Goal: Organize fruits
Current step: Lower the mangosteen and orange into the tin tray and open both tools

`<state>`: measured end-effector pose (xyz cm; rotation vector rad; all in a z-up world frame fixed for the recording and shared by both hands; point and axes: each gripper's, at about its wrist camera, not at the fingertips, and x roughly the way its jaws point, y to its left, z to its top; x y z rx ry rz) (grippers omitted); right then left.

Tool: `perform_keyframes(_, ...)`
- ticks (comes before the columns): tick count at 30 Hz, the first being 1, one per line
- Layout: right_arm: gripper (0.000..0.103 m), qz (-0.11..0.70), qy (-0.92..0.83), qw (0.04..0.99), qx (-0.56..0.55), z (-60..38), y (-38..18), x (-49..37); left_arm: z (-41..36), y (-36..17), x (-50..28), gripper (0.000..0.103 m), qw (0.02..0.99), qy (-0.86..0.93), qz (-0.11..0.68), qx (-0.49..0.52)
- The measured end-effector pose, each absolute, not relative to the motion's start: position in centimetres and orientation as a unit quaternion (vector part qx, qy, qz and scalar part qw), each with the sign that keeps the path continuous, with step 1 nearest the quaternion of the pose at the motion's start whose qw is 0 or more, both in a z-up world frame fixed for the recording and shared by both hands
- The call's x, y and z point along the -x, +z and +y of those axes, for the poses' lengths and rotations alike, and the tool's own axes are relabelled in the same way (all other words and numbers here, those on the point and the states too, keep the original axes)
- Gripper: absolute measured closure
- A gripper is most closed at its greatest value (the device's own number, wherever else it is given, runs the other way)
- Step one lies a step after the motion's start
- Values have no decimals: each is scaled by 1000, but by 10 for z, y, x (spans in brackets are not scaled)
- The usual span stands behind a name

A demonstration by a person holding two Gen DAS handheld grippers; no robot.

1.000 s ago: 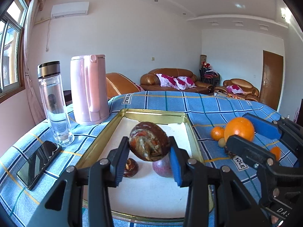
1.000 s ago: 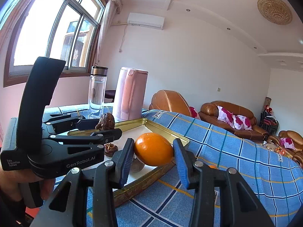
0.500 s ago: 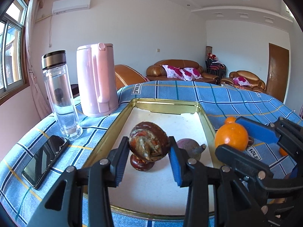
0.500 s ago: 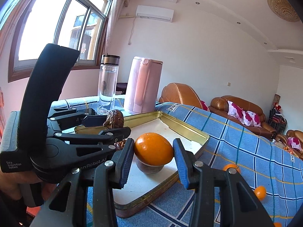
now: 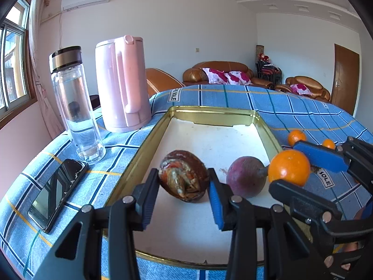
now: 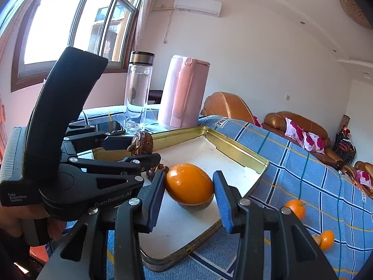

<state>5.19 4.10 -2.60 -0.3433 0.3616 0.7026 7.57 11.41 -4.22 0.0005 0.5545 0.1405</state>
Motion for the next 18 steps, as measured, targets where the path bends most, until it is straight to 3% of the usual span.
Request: perform_keyframes(18,58,238,354,884,194,57,-41,-64,123,-52,-84,61,951,65,302,1)
